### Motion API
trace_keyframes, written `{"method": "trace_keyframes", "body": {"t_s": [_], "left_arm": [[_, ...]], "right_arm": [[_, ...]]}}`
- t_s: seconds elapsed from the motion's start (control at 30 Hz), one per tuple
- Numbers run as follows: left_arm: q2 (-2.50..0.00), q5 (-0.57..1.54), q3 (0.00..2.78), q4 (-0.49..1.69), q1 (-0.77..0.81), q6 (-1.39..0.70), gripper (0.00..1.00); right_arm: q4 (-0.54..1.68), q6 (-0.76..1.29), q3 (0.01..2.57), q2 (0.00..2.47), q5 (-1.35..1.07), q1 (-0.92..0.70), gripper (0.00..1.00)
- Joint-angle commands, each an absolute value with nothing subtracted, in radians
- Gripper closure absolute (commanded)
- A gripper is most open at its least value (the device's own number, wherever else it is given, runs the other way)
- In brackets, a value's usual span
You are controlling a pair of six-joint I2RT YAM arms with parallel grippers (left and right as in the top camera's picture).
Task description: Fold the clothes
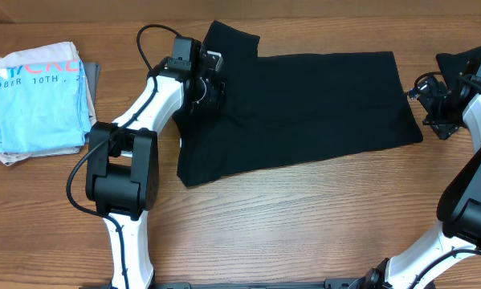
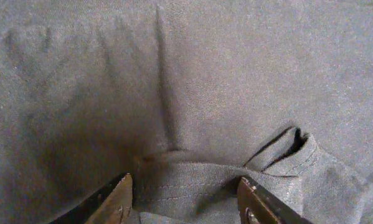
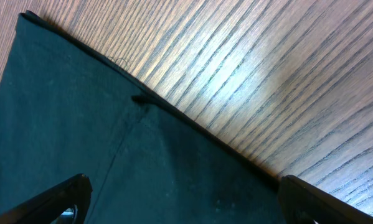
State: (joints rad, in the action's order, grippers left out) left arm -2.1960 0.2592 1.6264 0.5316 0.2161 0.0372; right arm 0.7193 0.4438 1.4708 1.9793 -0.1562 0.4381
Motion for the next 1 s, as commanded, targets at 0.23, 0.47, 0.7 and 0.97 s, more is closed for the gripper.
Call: {"method": "trace_keyframes", "body": {"t_s": [0.23, 0.47, 0.7, 0.97], "left_arm": [[-2.206, 0.251, 1.601, 0.523, 0.221, 0.038, 0.82], [-2.172, 0.16, 1.639, 0.612, 0.207, 0.019, 0.91], [-2.158, -0.002, 1.643, 0.672, 0.196, -0.059, 0.96], [-2.157, -0.119, 1.644, 0.689, 0.196, -0.162, 0.76]], "right_arm": [[0.717, 0.437, 1.494, 1.943, -0.151, 0.437, 0.0], [0.717, 0.437, 1.494, 1.943, -0.151, 0.437, 0.0], [0.717, 0.437, 1.494, 1.943, -0.151, 0.437, 0.0], [0.717, 0.437, 1.494, 1.943, -0.151, 0.437, 0.0]]}}
